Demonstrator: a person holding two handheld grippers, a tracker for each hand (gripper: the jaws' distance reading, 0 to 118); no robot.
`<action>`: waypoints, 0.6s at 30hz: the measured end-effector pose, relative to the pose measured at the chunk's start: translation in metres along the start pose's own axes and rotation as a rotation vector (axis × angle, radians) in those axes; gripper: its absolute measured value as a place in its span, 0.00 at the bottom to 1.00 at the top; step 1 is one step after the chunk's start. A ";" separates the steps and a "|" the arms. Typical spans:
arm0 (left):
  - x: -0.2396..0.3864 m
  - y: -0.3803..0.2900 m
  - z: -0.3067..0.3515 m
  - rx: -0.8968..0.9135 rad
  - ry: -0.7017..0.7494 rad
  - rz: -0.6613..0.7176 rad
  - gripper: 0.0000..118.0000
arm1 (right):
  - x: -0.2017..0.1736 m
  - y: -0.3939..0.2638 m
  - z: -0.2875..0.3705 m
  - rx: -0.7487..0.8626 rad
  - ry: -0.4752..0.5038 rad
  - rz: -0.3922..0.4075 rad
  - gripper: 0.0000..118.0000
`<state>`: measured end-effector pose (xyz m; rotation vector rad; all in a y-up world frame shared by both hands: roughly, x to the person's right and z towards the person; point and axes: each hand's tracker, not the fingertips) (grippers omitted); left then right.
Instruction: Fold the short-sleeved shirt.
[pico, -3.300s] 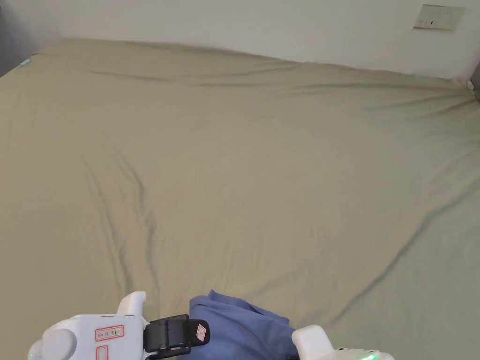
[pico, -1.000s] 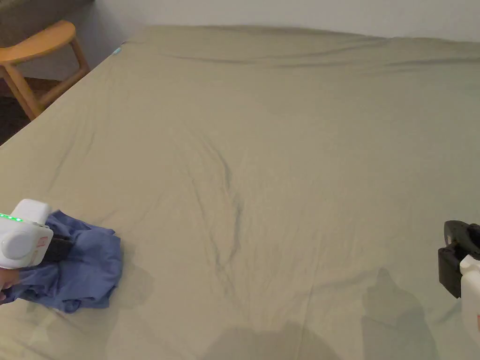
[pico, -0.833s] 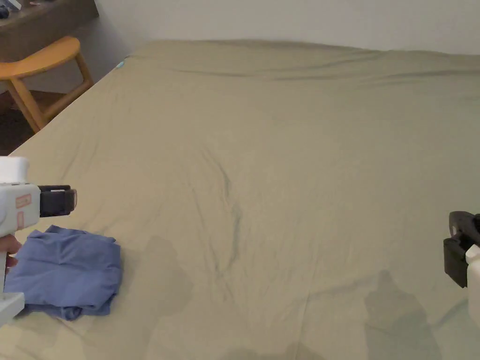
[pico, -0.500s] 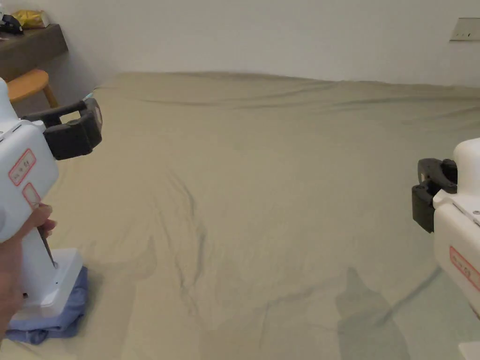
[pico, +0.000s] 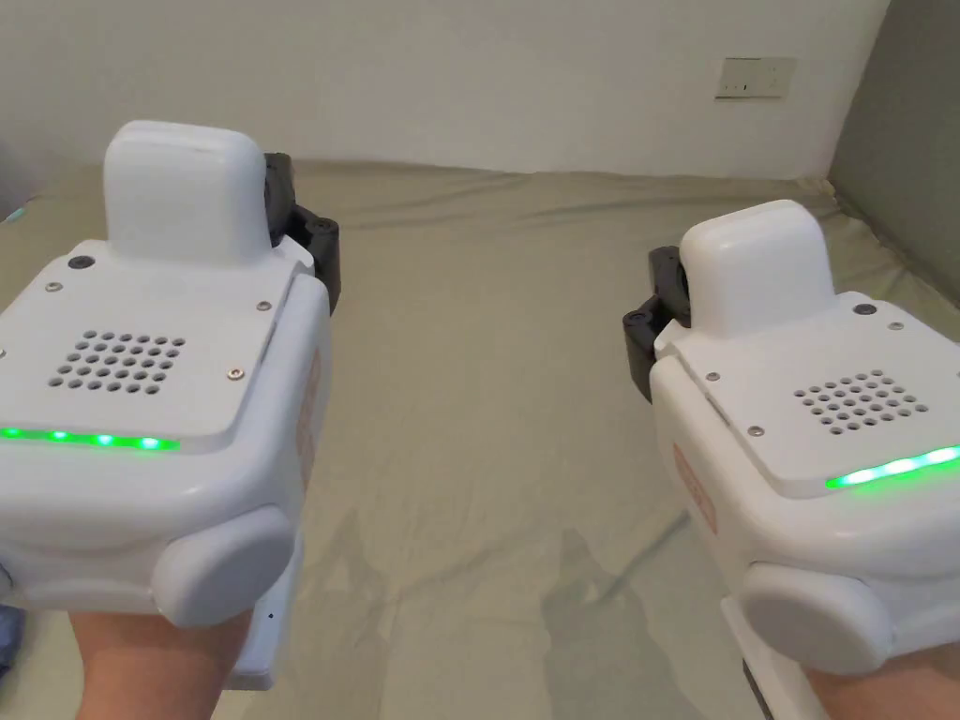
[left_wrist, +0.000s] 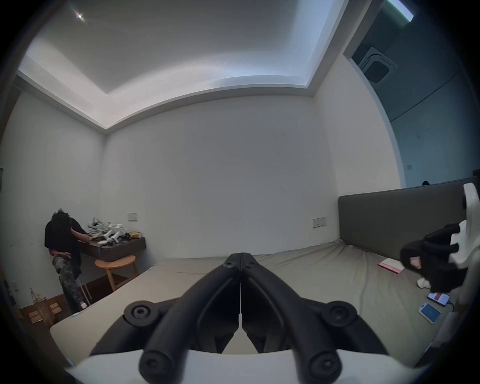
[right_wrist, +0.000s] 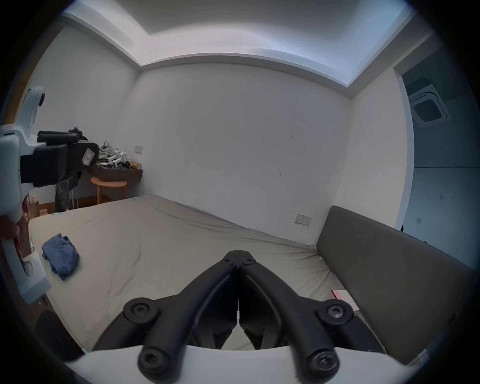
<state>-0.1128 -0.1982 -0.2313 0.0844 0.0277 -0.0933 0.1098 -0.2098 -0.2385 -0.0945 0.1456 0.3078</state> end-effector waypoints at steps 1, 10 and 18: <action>0.008 -0.003 0.001 0.000 0.001 -0.001 0.00 | 0.000 -0.003 0.001 -0.008 0.006 -0.008 0.01; 0.022 -0.021 0.002 -0.047 -0.002 -0.032 0.00 | -0.006 -0.010 0.004 -0.011 -0.003 -0.012 0.01; 0.023 -0.015 0.006 -0.023 -0.015 -0.034 0.00 | -0.015 -0.008 0.004 0.001 0.004 0.000 0.01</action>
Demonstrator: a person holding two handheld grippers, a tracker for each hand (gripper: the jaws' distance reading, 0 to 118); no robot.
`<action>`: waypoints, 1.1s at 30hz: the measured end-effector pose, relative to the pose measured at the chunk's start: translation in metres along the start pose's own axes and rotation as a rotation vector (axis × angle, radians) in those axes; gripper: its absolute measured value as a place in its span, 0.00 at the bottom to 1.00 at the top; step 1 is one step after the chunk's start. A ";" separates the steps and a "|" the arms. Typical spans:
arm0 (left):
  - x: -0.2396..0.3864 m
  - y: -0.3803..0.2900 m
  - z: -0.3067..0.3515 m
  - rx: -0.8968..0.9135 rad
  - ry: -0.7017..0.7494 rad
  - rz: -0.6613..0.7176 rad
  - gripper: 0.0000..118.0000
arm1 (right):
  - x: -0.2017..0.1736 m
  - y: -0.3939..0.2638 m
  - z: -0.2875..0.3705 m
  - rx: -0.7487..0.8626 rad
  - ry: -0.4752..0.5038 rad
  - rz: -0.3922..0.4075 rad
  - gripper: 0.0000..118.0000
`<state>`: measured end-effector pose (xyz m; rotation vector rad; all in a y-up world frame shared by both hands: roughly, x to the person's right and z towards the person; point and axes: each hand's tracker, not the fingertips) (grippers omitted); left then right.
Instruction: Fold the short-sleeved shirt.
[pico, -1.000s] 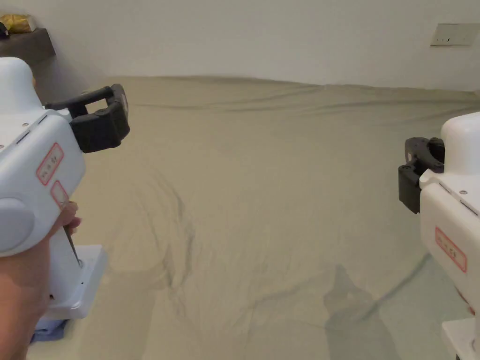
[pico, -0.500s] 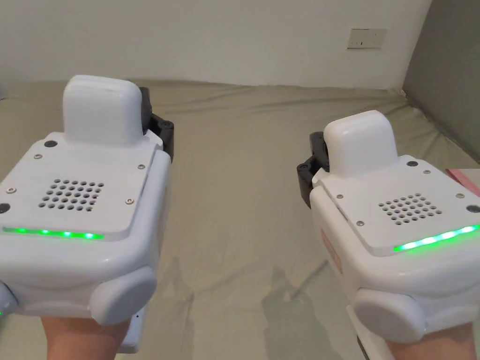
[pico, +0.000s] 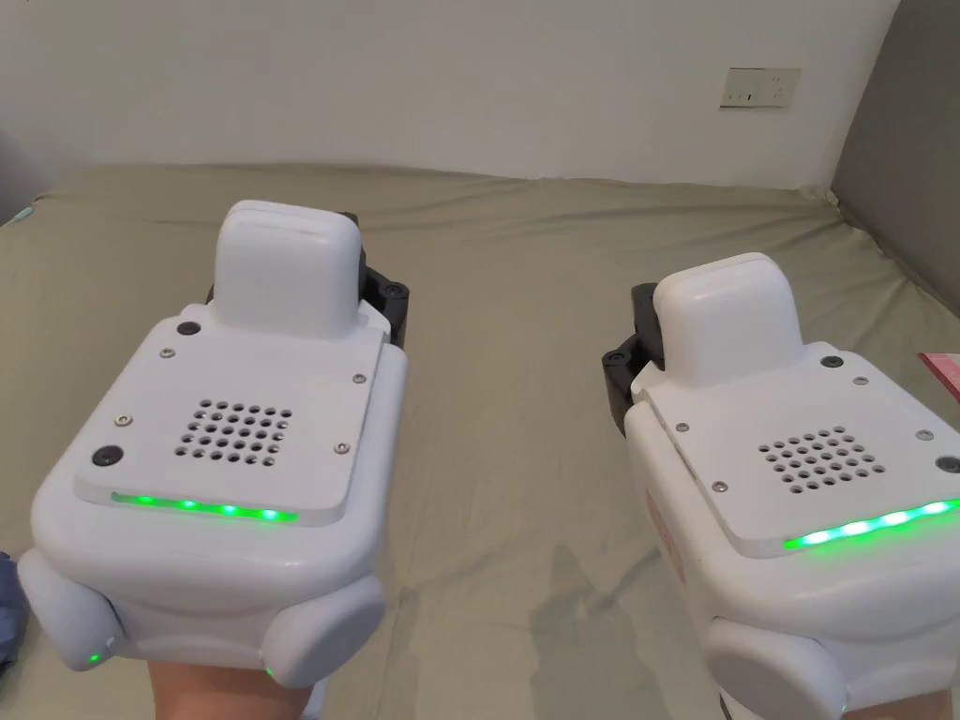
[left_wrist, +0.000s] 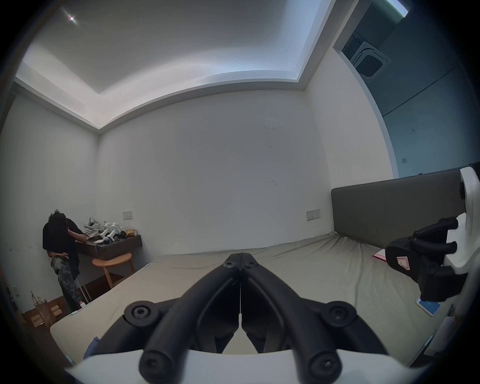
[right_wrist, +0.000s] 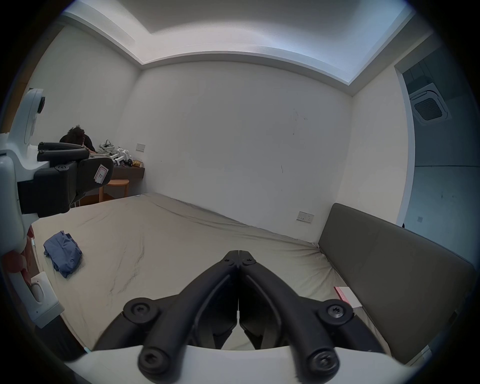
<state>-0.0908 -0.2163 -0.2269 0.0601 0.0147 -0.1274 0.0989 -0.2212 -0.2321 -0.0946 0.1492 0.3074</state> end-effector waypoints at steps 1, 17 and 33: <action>0.000 0.001 0.000 0.002 -0.001 0.000 0.00 | 0.000 0.000 0.000 0.002 -0.001 0.001 0.01; 0.010 -0.001 0.003 0.003 -0.012 -0.013 0.00 | 0.001 -0.005 0.000 -0.012 0.000 -0.015 0.01; 0.013 -0.003 0.001 -0.014 -0.022 -0.008 0.05 | 0.007 -0.006 -0.002 -0.018 0.001 -0.062 0.40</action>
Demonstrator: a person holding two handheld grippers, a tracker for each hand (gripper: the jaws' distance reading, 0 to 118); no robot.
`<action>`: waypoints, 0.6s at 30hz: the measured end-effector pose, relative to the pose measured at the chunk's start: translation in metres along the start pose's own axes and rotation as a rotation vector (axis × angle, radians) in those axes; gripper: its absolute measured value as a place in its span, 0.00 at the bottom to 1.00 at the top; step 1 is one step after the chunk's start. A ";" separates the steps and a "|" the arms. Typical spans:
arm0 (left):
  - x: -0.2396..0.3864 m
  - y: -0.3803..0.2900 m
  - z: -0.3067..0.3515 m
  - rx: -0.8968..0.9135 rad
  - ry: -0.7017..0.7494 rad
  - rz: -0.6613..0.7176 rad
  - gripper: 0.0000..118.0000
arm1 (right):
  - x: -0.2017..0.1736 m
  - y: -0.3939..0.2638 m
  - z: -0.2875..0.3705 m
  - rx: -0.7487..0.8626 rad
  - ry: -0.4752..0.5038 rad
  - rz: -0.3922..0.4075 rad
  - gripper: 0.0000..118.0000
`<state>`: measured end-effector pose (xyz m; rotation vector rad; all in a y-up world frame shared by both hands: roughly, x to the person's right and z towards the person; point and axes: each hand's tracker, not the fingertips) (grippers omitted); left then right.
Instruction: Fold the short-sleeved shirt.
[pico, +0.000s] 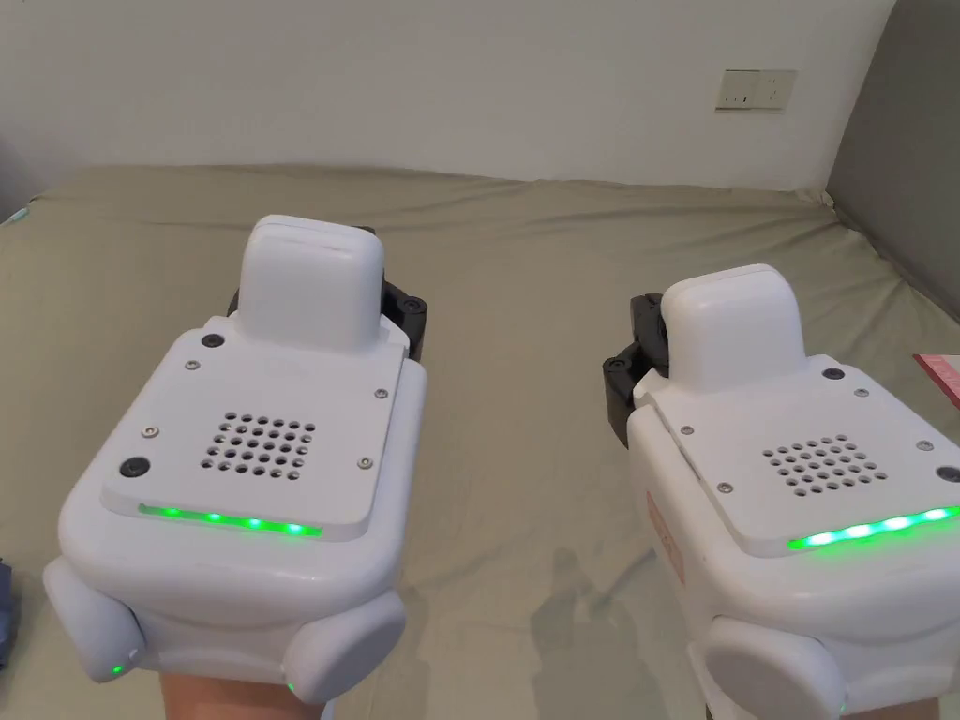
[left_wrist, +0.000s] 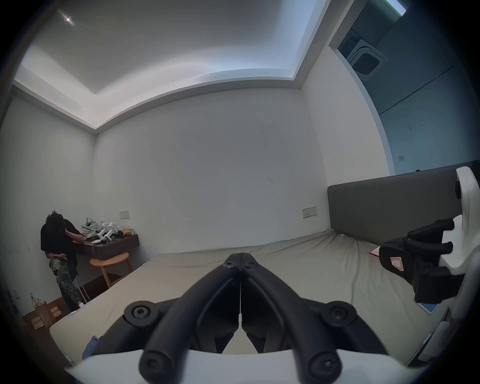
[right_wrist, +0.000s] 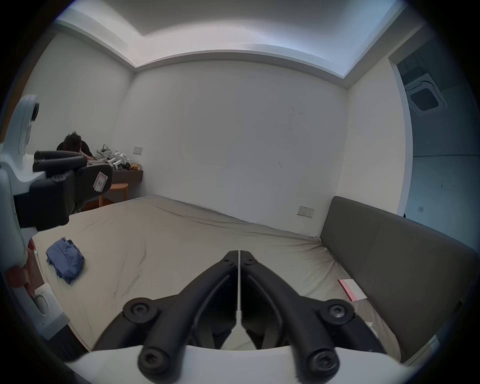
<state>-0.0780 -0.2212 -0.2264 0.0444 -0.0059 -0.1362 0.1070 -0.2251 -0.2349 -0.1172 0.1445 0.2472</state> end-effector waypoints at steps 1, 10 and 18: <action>0.001 0.000 0.000 0.000 0.004 -0.004 0.18 | 0.002 0.000 -0.001 -0.003 -0.004 -0.007 0.74; -0.008 0.000 -0.004 -0.028 -0.013 0.018 1.00 | 0.013 0.005 -0.005 -0.058 0.023 -0.089 1.00; -0.011 0.002 -0.006 -0.025 -0.009 0.024 1.00 | 0.014 0.028 -0.003 -0.211 -0.061 -0.218 1.00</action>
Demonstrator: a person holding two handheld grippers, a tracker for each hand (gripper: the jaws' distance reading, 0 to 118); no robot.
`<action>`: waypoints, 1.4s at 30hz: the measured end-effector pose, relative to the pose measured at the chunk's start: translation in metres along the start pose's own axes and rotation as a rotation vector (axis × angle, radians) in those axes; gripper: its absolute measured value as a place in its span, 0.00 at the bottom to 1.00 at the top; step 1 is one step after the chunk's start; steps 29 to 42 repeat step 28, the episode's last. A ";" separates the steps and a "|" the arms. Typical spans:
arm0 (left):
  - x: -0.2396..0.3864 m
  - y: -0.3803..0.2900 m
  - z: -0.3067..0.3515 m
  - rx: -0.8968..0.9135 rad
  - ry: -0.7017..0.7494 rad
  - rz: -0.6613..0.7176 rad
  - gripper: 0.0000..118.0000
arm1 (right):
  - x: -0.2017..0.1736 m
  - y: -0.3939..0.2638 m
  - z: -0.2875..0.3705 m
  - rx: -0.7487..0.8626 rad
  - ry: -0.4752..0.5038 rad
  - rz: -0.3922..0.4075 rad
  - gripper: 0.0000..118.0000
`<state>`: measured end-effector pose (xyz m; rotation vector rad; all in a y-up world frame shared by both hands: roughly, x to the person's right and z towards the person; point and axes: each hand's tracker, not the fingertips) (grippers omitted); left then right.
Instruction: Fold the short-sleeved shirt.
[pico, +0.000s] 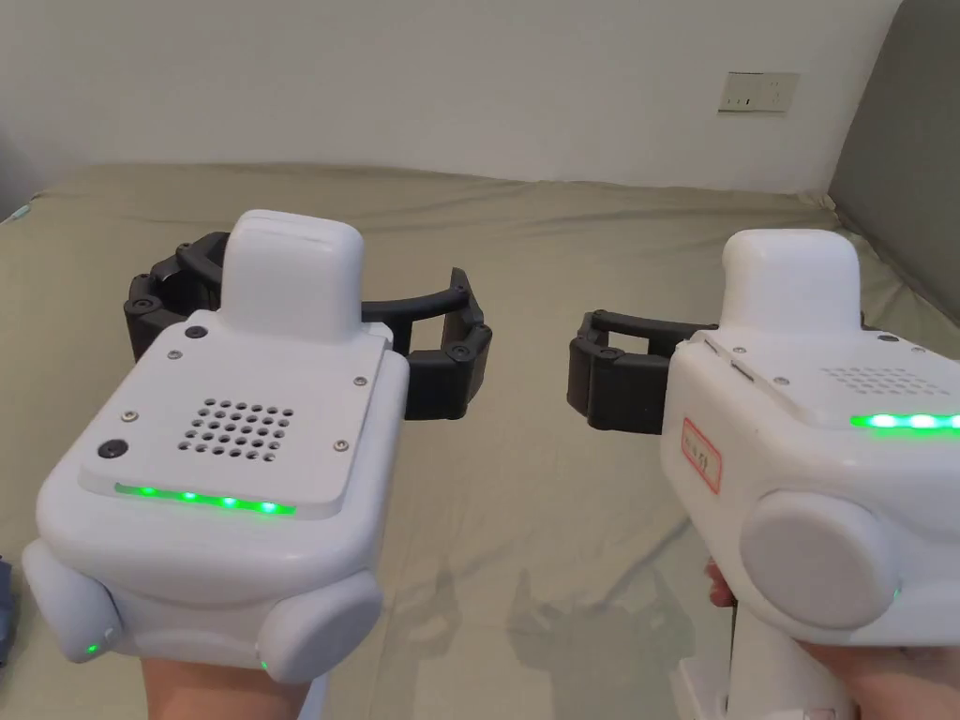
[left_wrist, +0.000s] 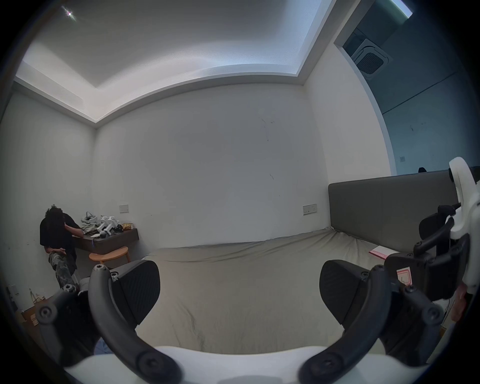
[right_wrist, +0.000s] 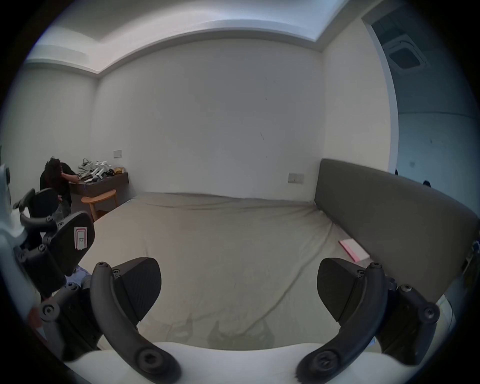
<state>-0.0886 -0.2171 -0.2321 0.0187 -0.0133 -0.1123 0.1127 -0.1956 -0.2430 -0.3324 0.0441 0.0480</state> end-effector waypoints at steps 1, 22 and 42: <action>0.000 0.000 0.001 0.002 0.001 0.000 1.00 | 0.001 0.004 0.001 -0.033 0.007 -0.028 1.00; 0.006 0.001 0.001 -0.003 -0.010 -0.004 1.00 | 0.009 0.012 0.000 -0.057 0.063 -0.050 1.00; 0.004 0.000 0.001 -0.001 -0.003 0.003 1.00 | 0.004 0.010 -0.005 -0.094 0.045 -0.032 1.00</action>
